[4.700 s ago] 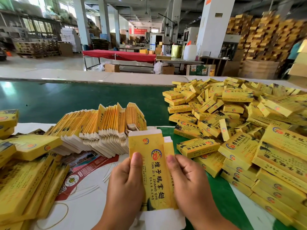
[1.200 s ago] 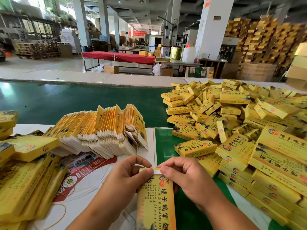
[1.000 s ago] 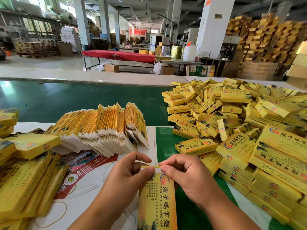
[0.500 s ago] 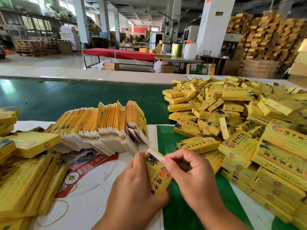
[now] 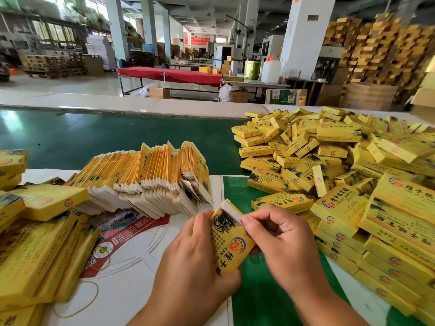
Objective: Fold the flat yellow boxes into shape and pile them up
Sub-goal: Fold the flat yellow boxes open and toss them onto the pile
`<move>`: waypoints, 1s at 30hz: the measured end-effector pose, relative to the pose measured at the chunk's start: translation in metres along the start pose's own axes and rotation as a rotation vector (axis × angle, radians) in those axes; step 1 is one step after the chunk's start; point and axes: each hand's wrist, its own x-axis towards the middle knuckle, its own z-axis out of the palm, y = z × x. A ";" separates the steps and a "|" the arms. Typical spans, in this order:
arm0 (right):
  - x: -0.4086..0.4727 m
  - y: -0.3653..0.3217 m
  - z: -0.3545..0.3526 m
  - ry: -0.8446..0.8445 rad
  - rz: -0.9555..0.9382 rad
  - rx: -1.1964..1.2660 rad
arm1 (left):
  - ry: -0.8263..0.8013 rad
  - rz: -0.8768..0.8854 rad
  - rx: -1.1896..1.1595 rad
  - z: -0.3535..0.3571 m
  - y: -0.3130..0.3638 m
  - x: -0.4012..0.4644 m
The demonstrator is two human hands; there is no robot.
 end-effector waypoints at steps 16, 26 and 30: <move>0.004 -0.006 -0.004 -0.103 -0.380 -0.280 | -0.023 -0.013 0.013 -0.003 0.001 -0.001; 0.001 0.001 0.002 -0.118 -0.323 -0.327 | -0.069 -0.042 -0.024 -0.003 0.000 -0.001; 0.008 0.008 -0.009 -0.025 -0.046 -0.180 | -0.214 0.008 -0.150 -0.014 -0.002 0.001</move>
